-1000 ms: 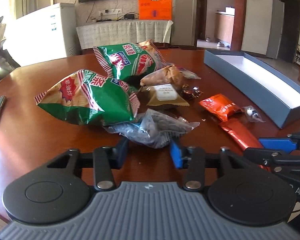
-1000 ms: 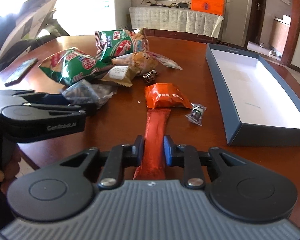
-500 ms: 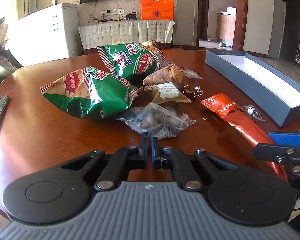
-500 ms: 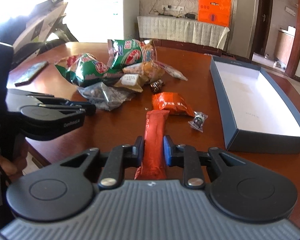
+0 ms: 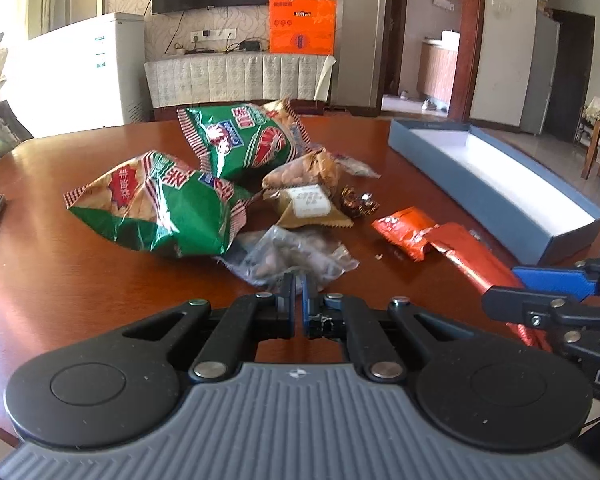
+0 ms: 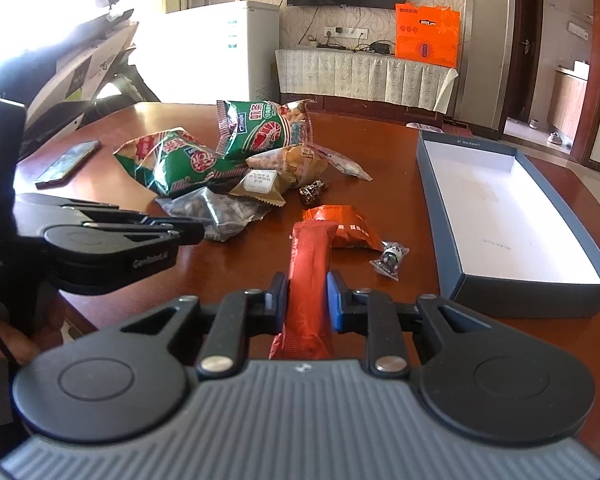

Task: Organize snacks
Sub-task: 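Lift the red-orange bar with the right gripper toward the blue-grey box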

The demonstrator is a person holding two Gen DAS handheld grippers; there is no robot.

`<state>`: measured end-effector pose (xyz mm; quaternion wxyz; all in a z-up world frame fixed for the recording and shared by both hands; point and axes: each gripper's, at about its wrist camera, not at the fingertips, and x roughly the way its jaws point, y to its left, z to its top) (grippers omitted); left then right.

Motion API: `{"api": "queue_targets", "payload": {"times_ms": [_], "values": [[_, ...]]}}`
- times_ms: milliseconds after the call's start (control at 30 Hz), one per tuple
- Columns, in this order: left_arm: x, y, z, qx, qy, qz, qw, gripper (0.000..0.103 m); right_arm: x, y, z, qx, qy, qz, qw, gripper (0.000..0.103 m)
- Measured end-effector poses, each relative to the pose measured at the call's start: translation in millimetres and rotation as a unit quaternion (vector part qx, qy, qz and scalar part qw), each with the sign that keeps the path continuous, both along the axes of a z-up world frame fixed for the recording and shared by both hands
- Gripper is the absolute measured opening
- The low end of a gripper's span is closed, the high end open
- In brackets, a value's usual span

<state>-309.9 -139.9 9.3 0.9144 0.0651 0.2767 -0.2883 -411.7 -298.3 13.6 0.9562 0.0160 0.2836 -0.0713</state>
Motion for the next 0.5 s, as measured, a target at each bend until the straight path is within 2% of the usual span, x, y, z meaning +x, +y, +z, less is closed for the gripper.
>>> {"api": "queue_targets", "payload": {"times_ms": [300, 500], "values": [[2.0, 2.0, 4.2, -0.003, -0.004, 0.014, 0.9999, 0.004, -3.7, -0.3, 5.6, 0.0, -0.016, 0.003, 1.0, 0.024], [-0.5, -6.3, 20.5, -0.004, -0.037, 0.01, 0.9993, 0.004, -4.1, -4.6, 15.1, -0.006, -0.045, 0.0, 0.999, 0.024]]}}
